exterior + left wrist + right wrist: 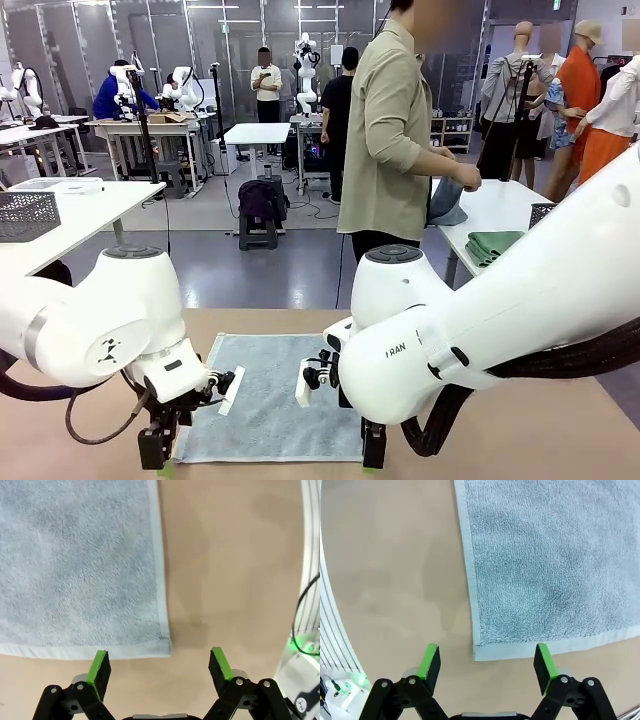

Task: Fold the towels and place them in the basket.
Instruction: When a person lays out a Towel with hook on the table, fold it in half twice.

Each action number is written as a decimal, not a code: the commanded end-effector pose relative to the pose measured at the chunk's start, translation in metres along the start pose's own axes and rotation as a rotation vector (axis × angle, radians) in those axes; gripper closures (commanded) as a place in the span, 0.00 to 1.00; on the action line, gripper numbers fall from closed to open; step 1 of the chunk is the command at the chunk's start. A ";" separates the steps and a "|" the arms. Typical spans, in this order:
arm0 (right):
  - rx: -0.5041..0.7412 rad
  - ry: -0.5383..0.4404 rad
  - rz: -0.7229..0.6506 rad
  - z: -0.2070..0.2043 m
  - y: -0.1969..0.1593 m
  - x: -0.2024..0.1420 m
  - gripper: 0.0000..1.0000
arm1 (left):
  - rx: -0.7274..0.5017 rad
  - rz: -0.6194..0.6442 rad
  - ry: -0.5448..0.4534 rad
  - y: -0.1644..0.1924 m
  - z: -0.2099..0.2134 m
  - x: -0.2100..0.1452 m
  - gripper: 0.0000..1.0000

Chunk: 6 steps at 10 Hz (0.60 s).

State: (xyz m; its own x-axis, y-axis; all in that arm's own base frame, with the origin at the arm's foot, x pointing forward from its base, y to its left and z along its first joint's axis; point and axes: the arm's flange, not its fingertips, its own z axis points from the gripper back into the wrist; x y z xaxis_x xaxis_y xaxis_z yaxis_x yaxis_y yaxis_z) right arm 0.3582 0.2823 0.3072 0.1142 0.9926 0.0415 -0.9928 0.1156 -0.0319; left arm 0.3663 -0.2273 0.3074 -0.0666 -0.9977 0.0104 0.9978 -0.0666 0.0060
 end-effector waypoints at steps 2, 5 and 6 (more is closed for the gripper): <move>-0.007 0.018 -0.039 -0.005 -0.003 0.005 0.06 | 0.056 -0.018 -0.035 0.015 -0.021 0.003 0.00; -0.003 0.034 -0.054 -0.005 -0.003 0.004 0.06 | 0.049 -0.017 -0.028 0.017 -0.021 0.005 0.00; 0.003 0.037 -0.056 -0.006 -0.004 0.004 0.06 | 0.049 -0.018 -0.028 0.017 -0.020 0.007 0.00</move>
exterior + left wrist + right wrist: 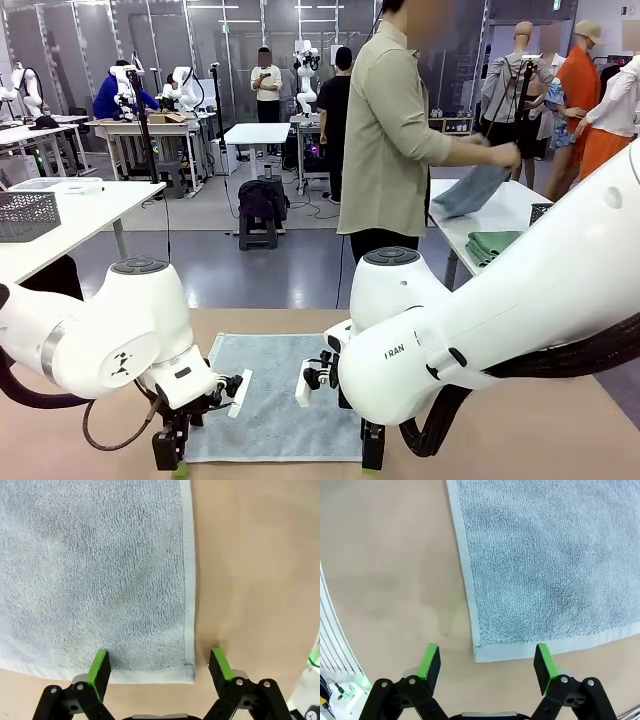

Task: Fold the towels and place them in the basket.
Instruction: When a person lays out a Towel with hook on the table, fold it in half twice.

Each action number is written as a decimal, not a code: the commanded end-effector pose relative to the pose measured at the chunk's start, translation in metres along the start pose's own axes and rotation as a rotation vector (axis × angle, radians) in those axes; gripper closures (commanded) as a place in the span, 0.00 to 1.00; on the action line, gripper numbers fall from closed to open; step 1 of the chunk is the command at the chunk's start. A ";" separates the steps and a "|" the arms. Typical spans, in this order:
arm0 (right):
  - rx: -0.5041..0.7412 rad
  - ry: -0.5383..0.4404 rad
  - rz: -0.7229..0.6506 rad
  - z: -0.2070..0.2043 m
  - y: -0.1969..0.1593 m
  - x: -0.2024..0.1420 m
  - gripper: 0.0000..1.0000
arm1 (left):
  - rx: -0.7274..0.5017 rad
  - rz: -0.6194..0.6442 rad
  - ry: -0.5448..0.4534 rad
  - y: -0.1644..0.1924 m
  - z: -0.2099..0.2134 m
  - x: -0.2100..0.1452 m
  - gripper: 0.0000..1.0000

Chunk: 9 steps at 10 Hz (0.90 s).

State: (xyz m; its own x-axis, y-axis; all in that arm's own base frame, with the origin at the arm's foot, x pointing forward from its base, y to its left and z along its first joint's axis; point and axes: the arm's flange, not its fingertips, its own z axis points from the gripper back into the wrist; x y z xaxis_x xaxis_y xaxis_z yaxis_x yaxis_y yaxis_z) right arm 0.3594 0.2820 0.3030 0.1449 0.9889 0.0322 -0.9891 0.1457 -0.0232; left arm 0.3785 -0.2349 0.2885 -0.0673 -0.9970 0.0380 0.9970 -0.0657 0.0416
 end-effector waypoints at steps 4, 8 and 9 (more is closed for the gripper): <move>0.003 0.073 -0.022 -0.004 -0.009 0.000 0.06 | -0.003 -0.026 -0.002 0.004 0.001 0.005 0.00; 0.008 0.049 0.013 -0.010 -0.017 -0.007 0.23 | 0.003 -0.014 0.013 0.004 0.002 0.008 0.19; 0.012 0.045 0.021 -0.011 -0.018 -0.008 0.26 | 0.003 -0.010 0.020 0.004 0.003 0.008 0.20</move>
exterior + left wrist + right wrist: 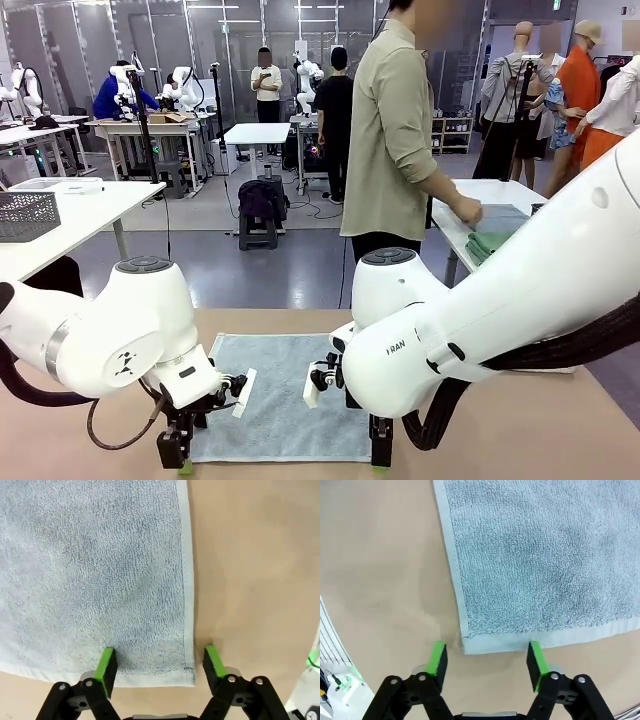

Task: Fold the towels and place them in the basket.
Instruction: When a person lays out a Towel with hook on the table, fold it in half twice.

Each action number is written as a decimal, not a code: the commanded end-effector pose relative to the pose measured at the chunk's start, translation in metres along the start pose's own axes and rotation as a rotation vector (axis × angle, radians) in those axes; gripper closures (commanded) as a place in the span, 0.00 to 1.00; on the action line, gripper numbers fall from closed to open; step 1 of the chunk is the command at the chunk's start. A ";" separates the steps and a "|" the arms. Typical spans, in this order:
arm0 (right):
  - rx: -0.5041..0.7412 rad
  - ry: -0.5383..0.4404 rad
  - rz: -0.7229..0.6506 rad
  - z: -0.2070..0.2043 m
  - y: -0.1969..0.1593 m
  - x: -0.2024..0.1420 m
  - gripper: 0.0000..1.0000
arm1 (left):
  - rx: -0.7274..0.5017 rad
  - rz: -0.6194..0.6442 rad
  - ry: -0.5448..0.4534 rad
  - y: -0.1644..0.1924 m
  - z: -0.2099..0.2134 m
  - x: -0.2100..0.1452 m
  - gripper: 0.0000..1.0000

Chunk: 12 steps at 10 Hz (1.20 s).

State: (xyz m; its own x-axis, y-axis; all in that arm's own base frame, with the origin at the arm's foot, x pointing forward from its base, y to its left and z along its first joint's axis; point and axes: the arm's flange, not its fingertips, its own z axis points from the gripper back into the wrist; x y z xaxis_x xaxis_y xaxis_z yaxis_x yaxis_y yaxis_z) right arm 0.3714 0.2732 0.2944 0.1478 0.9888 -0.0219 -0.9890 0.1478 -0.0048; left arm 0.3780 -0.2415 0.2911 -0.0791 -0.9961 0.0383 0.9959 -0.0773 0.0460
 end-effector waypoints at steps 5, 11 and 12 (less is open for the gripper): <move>-0.016 -0.035 0.120 -0.005 -0.005 -0.001 0.79 | 0.001 -0.002 0.028 0.004 0.004 0.003 0.77; -0.019 -0.045 0.149 0.003 0.002 0.000 1.00 | 0.039 -0.031 0.015 -0.001 0.015 0.005 1.00; -0.027 -0.055 0.129 0.012 0.005 0.002 1.00 | 0.040 -0.034 0.013 -0.002 0.022 0.006 1.00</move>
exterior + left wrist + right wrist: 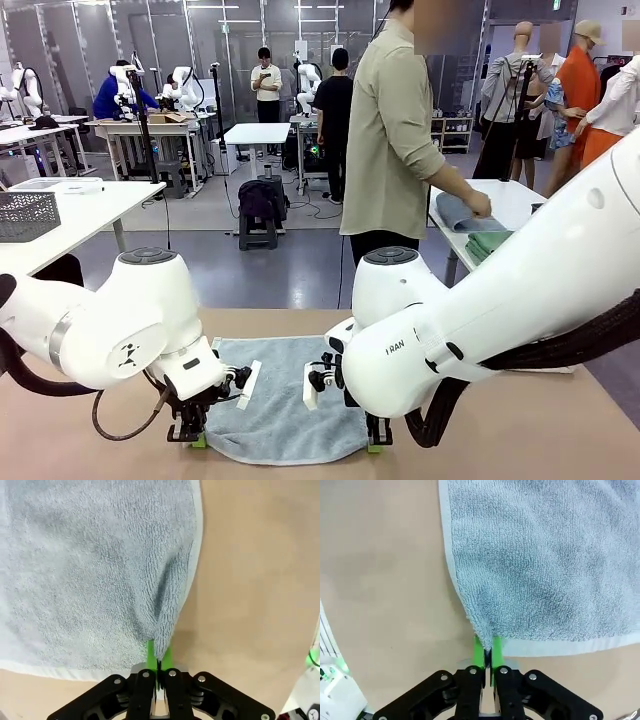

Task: Fold the towels and place them in the basket.
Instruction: When a person lays out a Towel with hook on the table, fold it in half twice.

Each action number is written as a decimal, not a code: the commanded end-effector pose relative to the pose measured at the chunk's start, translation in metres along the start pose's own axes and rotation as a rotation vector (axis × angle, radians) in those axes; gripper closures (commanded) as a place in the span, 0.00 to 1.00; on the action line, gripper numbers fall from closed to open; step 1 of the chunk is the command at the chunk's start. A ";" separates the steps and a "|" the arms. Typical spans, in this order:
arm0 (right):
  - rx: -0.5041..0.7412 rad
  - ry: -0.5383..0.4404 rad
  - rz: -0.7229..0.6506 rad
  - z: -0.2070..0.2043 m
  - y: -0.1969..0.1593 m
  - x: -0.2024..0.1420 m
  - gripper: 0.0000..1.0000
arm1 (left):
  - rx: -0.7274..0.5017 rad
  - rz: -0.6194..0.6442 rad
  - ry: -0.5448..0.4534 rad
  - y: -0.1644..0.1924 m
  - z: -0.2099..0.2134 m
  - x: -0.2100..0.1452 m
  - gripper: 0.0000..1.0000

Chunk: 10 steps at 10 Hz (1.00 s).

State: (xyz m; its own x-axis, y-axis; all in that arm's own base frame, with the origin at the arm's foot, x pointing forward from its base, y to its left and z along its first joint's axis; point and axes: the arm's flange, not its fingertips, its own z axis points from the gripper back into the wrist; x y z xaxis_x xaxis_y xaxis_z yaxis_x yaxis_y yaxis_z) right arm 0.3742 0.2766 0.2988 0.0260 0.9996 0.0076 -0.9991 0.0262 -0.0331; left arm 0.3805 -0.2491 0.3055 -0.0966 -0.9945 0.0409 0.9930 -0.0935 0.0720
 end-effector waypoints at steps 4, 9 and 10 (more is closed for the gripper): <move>-0.069 -0.009 0.020 0.052 0.017 0.011 1.00 | 0.065 -0.027 0.048 -0.012 0.046 0.009 1.00; -0.092 -0.033 0.080 0.086 -0.040 0.014 1.00 | 0.112 -0.048 0.027 0.029 0.083 0.008 1.00; -0.100 -0.026 0.073 0.093 -0.059 0.017 1.00 | 0.129 -0.036 0.045 0.048 0.091 0.010 1.00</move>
State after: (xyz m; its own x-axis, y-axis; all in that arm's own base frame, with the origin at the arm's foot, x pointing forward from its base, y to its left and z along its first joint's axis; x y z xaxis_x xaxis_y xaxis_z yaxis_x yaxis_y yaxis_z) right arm 0.4095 0.2876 0.3898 -0.0331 0.9983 0.0472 -0.9889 -0.0258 -0.1461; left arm 0.4012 -0.2542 0.3927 -0.1256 -0.9915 0.0350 0.9726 -0.1161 0.2016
